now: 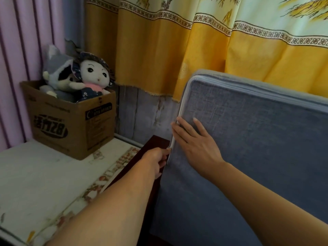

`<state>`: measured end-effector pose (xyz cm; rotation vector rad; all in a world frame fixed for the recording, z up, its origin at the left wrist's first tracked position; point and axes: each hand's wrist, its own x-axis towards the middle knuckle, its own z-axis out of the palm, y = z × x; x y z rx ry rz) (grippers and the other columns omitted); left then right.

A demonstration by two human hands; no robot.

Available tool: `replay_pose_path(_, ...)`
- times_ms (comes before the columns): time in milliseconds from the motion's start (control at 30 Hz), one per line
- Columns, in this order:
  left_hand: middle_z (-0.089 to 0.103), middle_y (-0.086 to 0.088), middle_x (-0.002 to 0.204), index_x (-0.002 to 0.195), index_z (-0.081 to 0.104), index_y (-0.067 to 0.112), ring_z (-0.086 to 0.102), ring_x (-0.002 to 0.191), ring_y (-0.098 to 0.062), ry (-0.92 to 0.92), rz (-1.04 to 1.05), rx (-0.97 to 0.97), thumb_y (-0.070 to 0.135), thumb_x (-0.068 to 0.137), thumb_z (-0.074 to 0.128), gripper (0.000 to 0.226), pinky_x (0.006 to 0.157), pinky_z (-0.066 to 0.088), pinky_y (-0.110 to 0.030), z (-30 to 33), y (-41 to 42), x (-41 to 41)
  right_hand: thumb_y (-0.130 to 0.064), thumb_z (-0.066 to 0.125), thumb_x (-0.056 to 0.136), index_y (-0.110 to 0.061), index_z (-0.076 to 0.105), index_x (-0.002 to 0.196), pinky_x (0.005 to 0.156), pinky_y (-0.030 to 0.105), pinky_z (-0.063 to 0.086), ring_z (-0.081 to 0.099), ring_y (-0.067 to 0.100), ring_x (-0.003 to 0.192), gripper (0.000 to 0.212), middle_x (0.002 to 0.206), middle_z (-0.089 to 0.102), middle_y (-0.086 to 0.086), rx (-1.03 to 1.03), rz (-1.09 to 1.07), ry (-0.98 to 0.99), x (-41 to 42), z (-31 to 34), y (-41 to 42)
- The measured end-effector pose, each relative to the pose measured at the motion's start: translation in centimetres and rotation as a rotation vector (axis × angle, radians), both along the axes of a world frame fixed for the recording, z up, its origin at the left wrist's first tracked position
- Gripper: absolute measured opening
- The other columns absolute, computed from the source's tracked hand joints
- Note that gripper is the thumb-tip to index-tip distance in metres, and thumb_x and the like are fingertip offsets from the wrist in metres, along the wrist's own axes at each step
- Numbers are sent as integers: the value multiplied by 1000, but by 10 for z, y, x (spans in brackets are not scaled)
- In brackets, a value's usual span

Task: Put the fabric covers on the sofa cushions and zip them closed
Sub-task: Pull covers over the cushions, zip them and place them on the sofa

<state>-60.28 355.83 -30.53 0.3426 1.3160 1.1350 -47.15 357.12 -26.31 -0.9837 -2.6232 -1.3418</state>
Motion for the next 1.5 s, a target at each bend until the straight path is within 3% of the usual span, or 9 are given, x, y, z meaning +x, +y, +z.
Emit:
replay_pose_path(167,53,4,88,80,56,13,51,91,-14,-20,2,-66,22,84,68,15,83,34,-36,-29,1,2,-16,12,82,-6,38,140,115,45,-2,13,20,141,63,149,37,7,30,44,94,0,-8,12)
replay_pose_path(333,52,-2,74,78,57,10,52,64,-13,-99,63,-32,10,89,61,12,59,44,-28,-41,11,6,-16,14,84,-5,41,139,116,45,-1,24,22,142,63,148,39,7,1,49,113,1,-10,10)
replay_pose_path(567,56,-6,71,73,55,4,54,61,-14,-37,69,-13,3,92,55,19,56,43,-23,-46,21,6,-17,12,84,-5,41,139,115,45,-1,18,21,142,63,148,39,7,-40,24,113,1,-7,12)
replay_pose_path(733,57,-8,71,79,58,4,55,61,-15,37,79,-87,1,92,54,14,57,43,-25,-66,14,11,-17,16,85,-4,46,136,114,44,3,29,24,140,61,146,42,7,-44,65,109,5,-2,9)
replay_pose_path(900,62,-8,98,112,58,2,60,88,-20,89,48,-84,9,97,47,20,72,44,-31,-33,8,10,-15,11,85,-6,42,139,114,42,-2,19,21,142,63,149,37,7,-171,15,71,7,9,1)
replay_pose_path(1033,60,-8,111,130,49,16,58,87,-17,188,-57,-63,9,97,42,35,68,43,-31,11,-10,12,-13,22,94,-11,8,151,111,38,-22,-18,18,143,58,159,-5,3,-409,-17,67,5,35,-21)
replay_pose_path(1200,52,-6,134,136,38,26,50,118,-24,192,-202,41,24,102,32,35,74,41,-31,69,-30,25,-7,52,88,-17,14,150,116,29,0,0,17,145,73,158,6,0,-678,-46,304,0,87,-50)
replay_pose_path(1367,55,-7,131,134,45,18,55,116,-26,690,-323,121,16,86,61,51,94,48,-36,107,-44,42,0,63,72,-7,43,137,113,39,23,30,32,138,68,147,36,15,-651,-115,504,28,139,-70)
replay_pose_path(1500,54,-2,127,127,49,20,52,117,-23,1058,-470,211,23,87,61,42,92,42,-28,153,-63,75,8,68,51,-5,59,120,94,43,46,56,36,115,70,127,56,16,-553,-280,658,83,163,-70)
